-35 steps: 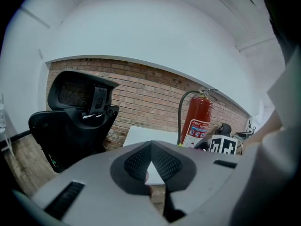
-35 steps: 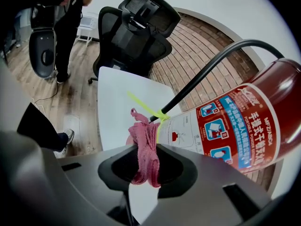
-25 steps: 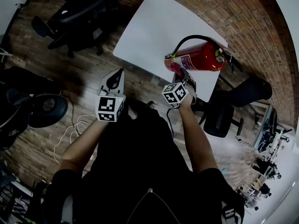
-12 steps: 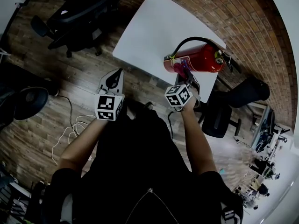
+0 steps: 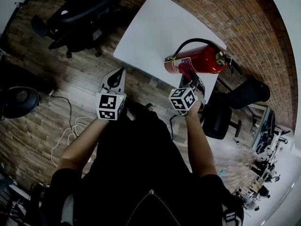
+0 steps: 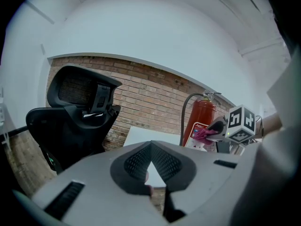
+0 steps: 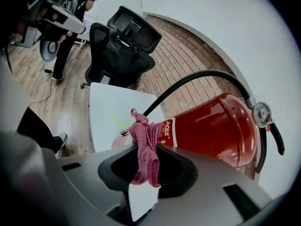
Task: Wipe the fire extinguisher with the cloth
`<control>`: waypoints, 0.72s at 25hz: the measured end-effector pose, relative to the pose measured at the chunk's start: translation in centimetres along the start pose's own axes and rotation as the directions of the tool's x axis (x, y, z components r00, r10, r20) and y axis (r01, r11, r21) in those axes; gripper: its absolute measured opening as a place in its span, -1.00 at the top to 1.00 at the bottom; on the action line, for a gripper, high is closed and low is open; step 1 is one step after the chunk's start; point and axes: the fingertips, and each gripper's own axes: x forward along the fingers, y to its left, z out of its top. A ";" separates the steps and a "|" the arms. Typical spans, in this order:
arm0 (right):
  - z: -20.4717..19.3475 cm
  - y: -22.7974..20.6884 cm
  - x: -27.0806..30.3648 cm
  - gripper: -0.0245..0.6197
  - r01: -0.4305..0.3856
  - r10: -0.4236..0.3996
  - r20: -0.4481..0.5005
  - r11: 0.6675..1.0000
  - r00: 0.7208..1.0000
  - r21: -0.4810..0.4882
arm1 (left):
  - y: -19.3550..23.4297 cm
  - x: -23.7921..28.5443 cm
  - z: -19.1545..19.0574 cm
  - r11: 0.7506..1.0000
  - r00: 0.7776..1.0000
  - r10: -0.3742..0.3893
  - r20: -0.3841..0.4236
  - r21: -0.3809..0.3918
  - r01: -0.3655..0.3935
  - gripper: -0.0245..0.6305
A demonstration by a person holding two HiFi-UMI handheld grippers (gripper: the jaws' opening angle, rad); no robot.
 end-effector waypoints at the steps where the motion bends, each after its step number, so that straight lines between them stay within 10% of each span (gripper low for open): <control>1: 0.1 -0.3 -0.2 0.60 0.005 -0.005 0.001 1.000 1.000 0.000 | 0.0 0.0 0.1 1.000 1.000 0.000 0.001 0.000 0.000 0.83; 18: 1.8 -5.2 -5.0 0.60 0.098 -0.099 0.039 0.995 0.994 0.017 | -0.2 0.1 0.6 1.000 1.000 -0.009 0.005 0.006 0.009 0.84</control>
